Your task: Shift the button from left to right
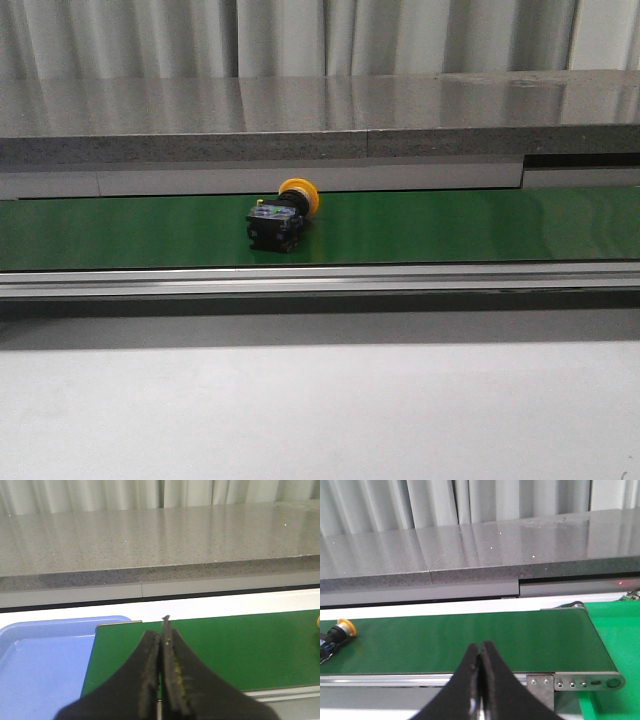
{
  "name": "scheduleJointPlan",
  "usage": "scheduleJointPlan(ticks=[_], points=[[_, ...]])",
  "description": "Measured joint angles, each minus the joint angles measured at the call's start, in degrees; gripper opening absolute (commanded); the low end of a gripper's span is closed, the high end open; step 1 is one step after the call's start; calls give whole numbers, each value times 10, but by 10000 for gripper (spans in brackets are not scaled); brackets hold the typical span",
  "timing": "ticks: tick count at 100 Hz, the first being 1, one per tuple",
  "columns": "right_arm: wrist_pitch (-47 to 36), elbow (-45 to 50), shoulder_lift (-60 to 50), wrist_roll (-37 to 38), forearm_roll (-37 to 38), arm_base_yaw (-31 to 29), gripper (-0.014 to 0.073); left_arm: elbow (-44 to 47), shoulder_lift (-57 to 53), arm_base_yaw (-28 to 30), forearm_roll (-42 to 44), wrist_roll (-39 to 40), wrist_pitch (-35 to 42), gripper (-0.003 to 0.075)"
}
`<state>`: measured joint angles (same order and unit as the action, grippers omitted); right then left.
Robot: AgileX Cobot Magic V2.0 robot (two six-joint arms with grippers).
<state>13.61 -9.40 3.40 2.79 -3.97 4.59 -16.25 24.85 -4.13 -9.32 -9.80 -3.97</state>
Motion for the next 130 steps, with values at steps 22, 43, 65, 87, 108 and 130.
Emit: scheduleJointPlan(ticks=[22,43,65,87,108,130], points=[[130,-148,162,0,-1,0,-67,0,0,0,0,0,0,-20],[286,-301,349,0,-2,0,-67,0,0,0,0,0,0,-20],[338,-400,511,0,-4,0,-65,0,0,0,0,0,0,-20],[331,-421,605,0,-32,0,112,0,0,0,0,0,0,-20],[316,-421,645,0,-66,0,509,0,0,0,0,0,0,-20],[292,-422,648,1,-98,0,595,0,0,0,0,0,0,-20]])
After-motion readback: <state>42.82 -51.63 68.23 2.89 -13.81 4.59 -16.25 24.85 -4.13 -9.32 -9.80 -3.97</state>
